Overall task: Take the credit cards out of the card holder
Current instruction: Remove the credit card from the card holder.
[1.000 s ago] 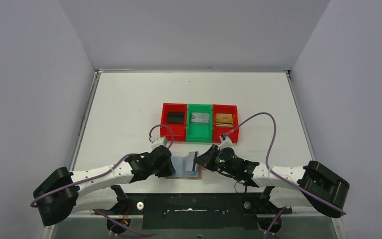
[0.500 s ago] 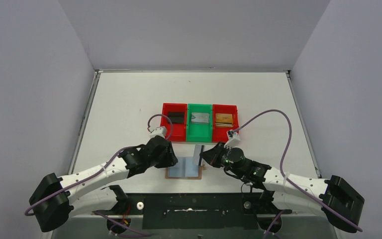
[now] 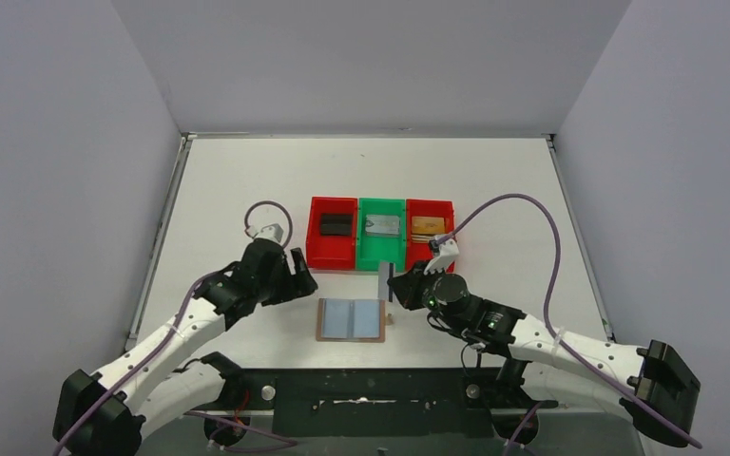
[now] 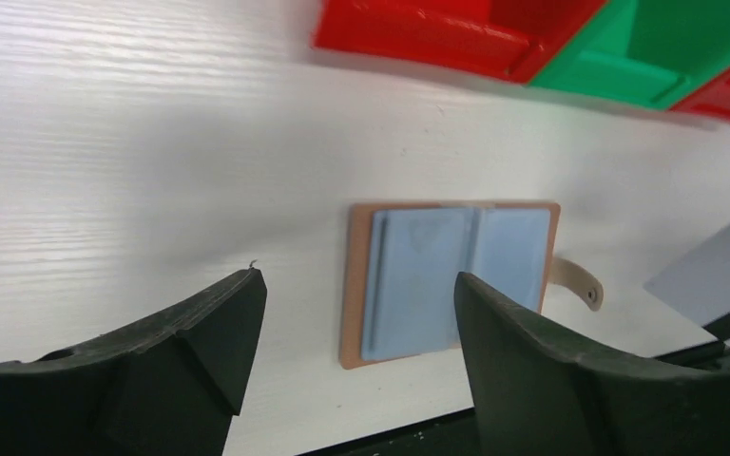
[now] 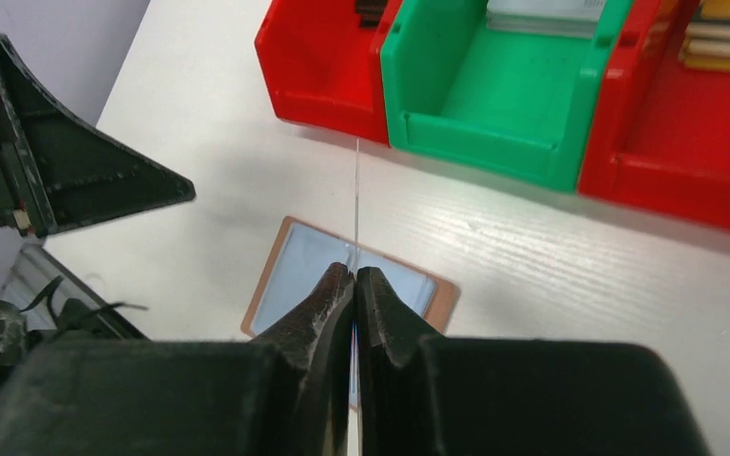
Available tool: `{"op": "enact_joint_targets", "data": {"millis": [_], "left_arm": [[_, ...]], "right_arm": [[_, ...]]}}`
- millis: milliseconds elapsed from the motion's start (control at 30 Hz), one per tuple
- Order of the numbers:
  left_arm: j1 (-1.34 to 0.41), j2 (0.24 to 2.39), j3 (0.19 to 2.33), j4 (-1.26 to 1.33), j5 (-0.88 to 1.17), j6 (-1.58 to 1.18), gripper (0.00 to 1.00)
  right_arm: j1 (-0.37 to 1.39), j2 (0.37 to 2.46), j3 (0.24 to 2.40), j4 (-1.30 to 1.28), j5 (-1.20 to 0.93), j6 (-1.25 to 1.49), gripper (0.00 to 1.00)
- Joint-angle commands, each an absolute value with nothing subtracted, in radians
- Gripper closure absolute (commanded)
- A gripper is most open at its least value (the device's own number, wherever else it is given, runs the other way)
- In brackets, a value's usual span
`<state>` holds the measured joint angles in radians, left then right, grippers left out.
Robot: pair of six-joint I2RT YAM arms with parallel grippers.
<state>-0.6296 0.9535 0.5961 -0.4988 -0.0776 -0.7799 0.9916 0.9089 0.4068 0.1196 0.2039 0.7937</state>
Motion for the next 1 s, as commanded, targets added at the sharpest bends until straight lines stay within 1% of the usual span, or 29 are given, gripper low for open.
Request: {"op": "enact_joint_targets", "data": {"millis": [0, 33, 133, 233, 400, 500, 700, 900, 967], "left_arm": [[-0.454, 0.895, 0.698, -0.564, -0.044, -0.652, 0.22], [-0.403, 0.892, 0.717, -0.575, -0.021, -0.630, 0.19], [-0.276, 0.889, 0.777, -0.587, 0.029, -0.558, 0.16], [-0.210, 0.882, 0.775, -0.550, 0.009, -0.521, 0.15], [-0.203, 0.835, 0.715, -0.476, -0.074, -0.508, 0.13], [-0.202, 0.803, 0.697, -0.429, -0.096, -0.514, 0.13], [-0.199, 0.774, 0.692, -0.427, -0.153, -0.520, 0.11], [-0.199, 0.769, 0.686, -0.426, -0.156, -0.517, 0.10], [-0.199, 0.766, 0.685, -0.427, -0.155, -0.517, 0.10]], "right_arm": [[1.008, 0.922, 0.524, 0.084, 0.333, 0.527, 1.00], [1.010, 0.931, 0.544, 0.074, 0.347, 0.464, 1.00], [1.011, 0.962, 0.593, 0.078, 0.379, 0.274, 1.00], [1.009, 1.007, 0.657, 0.076, 0.388, 0.099, 1.00], [0.988, 1.132, 0.782, 0.003, 0.428, -0.182, 1.00], [0.956, 1.218, 0.836, -0.014, 0.428, -0.288, 1.00], [0.855, 1.331, 0.937, -0.045, 0.209, -0.406, 1.00], [0.824, 1.413, 1.001, -0.112, 0.149, -0.554, 1.00], [0.815, 1.428, 1.015, -0.136, 0.094, -0.599, 1.00]]}}
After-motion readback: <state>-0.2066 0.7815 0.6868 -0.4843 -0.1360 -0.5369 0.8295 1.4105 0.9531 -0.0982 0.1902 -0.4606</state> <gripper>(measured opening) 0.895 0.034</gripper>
